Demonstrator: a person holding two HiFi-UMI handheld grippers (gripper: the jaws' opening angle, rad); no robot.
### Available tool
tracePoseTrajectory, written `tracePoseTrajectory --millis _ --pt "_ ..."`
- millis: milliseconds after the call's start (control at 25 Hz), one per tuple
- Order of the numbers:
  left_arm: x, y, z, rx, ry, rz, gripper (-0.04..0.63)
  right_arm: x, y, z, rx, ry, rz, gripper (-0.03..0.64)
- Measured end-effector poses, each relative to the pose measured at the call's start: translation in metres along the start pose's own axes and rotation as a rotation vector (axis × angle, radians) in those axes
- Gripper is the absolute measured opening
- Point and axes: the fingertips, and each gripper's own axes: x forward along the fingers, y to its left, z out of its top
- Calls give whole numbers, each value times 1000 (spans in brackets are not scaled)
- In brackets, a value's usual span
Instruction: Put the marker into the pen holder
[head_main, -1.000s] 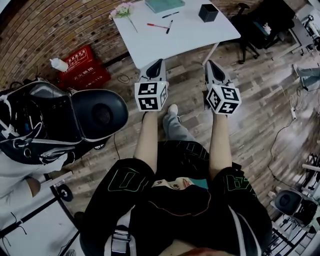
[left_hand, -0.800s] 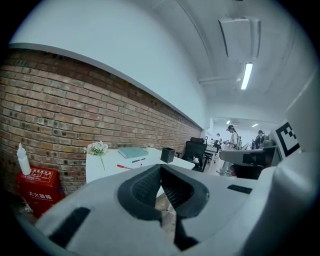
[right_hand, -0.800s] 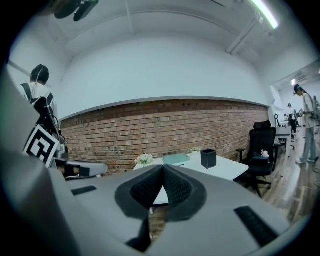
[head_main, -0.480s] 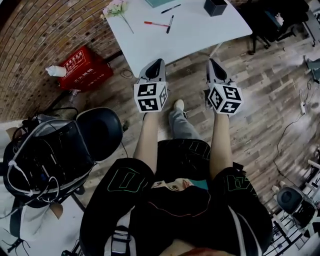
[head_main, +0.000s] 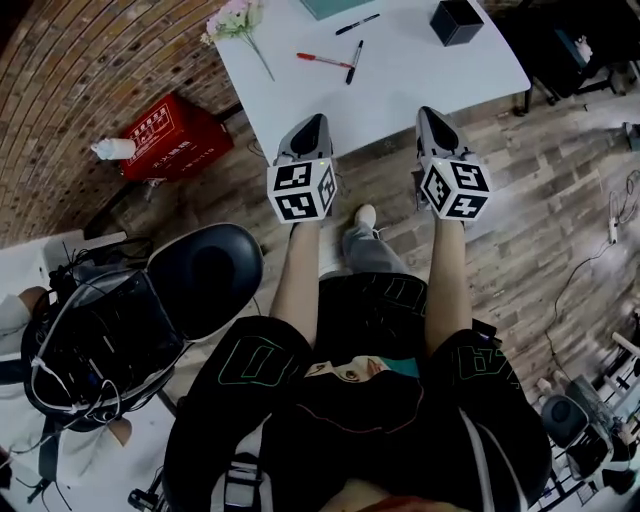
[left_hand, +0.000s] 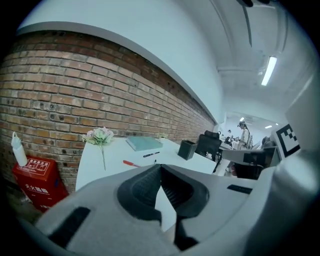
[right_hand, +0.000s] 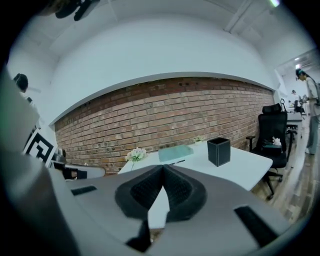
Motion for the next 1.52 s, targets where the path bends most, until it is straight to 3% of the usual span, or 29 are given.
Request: tracePoseTrajectory --millis 360,880,1520 --pt "29 31 13 -60 -33 62 3 57 12 14 -76 44 110 6" --pt "60 43 38 51 10 52 3 104 22 17 -77 109 199 6" --pt "94 94 24 -39 72 110 3 199 52 -5 -138 230 343 6"
